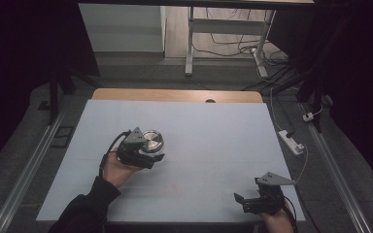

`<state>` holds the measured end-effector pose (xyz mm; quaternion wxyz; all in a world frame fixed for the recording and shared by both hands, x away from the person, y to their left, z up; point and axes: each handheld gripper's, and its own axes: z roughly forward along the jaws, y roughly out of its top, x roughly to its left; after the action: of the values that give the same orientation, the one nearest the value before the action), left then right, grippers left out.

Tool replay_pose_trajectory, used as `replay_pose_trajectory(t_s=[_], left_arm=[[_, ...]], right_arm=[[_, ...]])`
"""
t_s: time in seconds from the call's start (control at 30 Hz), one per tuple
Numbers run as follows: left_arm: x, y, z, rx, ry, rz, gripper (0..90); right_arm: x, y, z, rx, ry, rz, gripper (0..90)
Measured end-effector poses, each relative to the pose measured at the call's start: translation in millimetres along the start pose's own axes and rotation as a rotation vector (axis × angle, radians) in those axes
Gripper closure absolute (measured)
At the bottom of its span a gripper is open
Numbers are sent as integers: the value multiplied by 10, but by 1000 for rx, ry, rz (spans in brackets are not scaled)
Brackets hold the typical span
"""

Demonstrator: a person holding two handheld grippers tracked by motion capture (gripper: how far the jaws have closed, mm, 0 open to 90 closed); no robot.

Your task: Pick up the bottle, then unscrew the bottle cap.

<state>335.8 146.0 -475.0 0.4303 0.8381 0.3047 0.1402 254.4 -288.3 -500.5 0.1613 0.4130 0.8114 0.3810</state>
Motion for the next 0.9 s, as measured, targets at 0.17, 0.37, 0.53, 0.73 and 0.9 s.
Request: replay_pose_trajectory(t_s=[0.17, 0.37, 0.53, 0.73, 0.9], left_arm=[[-113, 48, 27, 8, -34, 18, 147], [-260, 111, 48, 2, -81, 40, 148], [-360, 144, 102, 14, -103, 72, 148], [-397, 144, 125, 20, -114, 83, 148], [-398, 137, 114, 9, -126, 72, 147]], right_arm=[[6, 1, 0, 1, -7, -3, 4], [11, 1, 0, 1, -5, -6, 4], [10, -1, -3, -1, -1, -7, 4], [5, -2, -19, -19, -4, 0, 4], [-21, 2, -52, -66, 15, 69, 3]])
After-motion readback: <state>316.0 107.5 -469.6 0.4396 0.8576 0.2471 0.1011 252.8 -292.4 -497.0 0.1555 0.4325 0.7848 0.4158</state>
